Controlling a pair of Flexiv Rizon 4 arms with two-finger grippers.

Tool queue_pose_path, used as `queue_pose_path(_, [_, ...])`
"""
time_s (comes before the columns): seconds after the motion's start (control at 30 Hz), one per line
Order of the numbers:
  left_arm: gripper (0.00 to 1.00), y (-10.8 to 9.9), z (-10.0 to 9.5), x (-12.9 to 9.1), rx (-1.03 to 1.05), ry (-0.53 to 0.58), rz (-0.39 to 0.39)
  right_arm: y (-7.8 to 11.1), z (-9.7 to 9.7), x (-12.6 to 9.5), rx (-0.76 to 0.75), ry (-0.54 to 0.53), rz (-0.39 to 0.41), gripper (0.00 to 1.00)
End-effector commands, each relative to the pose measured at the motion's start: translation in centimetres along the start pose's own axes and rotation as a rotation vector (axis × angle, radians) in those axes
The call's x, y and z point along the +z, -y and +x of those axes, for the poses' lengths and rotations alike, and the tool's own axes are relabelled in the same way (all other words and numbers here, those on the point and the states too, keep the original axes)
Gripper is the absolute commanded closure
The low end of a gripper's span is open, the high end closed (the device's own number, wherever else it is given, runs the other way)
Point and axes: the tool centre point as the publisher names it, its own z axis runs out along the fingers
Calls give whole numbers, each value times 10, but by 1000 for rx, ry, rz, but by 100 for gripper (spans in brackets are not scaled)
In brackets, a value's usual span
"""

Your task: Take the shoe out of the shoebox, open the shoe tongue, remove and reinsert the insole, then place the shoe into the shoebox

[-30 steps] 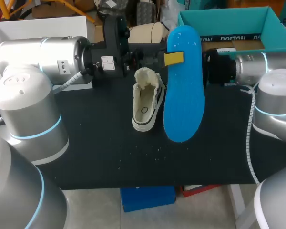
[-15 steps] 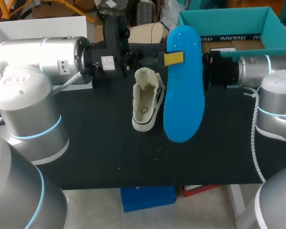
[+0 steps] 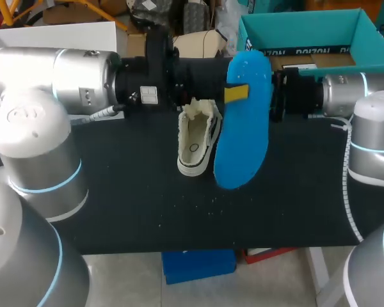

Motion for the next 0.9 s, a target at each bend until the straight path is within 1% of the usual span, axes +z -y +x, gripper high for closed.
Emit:
queue_pose_path(0.03, [100, -30, -7, 0, 429, 279, -302, -1, -1, 2, 0, 0, -1, 0])
queue_pose_path(0.6, [100, -30, -7, 0, 429, 279, -302, -1, -1, 2, 0, 0, -1, 0])
queue_pose_path(0.63, [100, -33, -4, 2, 454, 261, -291, -1, -1, 2, 0, 0, -1, 0])
queue_pose_path(0.67, [100, -41, -3, 2, 471, 244, -274, -1, -1, 2, 0, 0, -1, 0])
queue_pose_path(0.73, [100, -66, -10, -1, 452, 236, -234, -1, -1, 2, 0, 0, -1, 0])
queue_pose_path(0.8, [100, -86, -17, -5, 444, 225, -208, -1, -1, 2, 0, 0, -1, 0])
queue_pose_path(0.9, [100, -106, -22, -9, 468, 208, -174, -1, -1, 2, 0, 0, -1, 0])
